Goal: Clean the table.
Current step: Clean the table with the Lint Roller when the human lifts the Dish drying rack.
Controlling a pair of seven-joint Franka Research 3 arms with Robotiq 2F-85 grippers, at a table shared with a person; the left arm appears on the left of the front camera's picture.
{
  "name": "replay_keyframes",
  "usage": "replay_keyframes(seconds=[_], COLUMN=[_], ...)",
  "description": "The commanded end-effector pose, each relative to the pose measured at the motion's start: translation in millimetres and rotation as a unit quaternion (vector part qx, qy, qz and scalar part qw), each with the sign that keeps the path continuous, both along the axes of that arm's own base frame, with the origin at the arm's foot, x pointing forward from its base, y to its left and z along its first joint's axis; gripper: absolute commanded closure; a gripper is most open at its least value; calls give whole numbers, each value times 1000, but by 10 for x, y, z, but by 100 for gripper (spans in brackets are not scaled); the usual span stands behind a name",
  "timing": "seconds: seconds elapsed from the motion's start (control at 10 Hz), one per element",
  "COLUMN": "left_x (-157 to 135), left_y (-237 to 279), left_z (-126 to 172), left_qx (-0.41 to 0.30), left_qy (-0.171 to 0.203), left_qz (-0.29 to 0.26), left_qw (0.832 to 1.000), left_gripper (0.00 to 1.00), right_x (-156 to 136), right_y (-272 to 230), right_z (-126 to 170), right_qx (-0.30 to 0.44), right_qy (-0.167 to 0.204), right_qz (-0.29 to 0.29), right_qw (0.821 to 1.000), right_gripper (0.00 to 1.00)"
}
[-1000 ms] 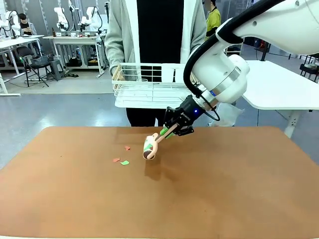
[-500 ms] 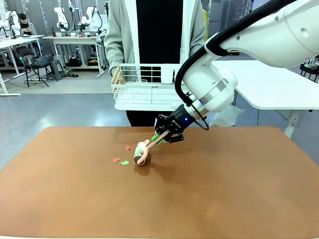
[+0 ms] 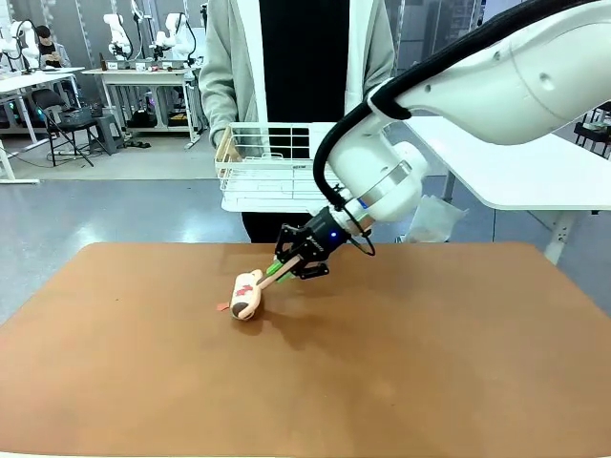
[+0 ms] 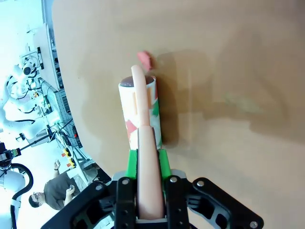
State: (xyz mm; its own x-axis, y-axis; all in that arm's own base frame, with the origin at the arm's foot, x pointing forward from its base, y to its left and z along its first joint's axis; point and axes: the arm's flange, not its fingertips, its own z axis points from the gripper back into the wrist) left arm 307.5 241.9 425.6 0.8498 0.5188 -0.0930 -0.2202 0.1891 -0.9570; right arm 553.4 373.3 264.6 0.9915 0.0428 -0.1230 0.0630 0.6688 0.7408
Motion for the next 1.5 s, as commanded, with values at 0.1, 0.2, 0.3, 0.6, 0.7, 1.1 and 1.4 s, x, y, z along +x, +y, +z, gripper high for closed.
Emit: replay_keyframes(seconds=[0.1,0.2,0.3,0.6,0.7,1.1,1.4], left_x=[-17,-17,-17,-17,-17,-17,-17], left_y=[17,17,17,17,17,17,17], left_z=[22,22,22,22,22,22,22], left_qx=[-7,-7,-7,-7,-7,-7,-7], left_qy=[-10,-10,-10,-10,-10,-10,-10], left_qz=[0,0,0,0,0,0,0], left_qw=[1000,1000,1000,1000,1000,1000,1000], left_gripper=[0,0,0,0,0,0,0], right_x=[-83,-145,-220,-348,-363,-458,-589], right_y=[993,1316,1546,1606,1535,582,-812], right_z=[-625,-622,-574,-241,-139,779,1324], right_qx=[-51,-40,-46,-34,-33,44,26], right_qy=[18,12,10,-46,-55,-81,-72], right_qz=[40,58,65,56,50,67,71], right_qw=[998,997,997,997,997,994,995], right_gripper=[79,79,79,79,79,79,79])
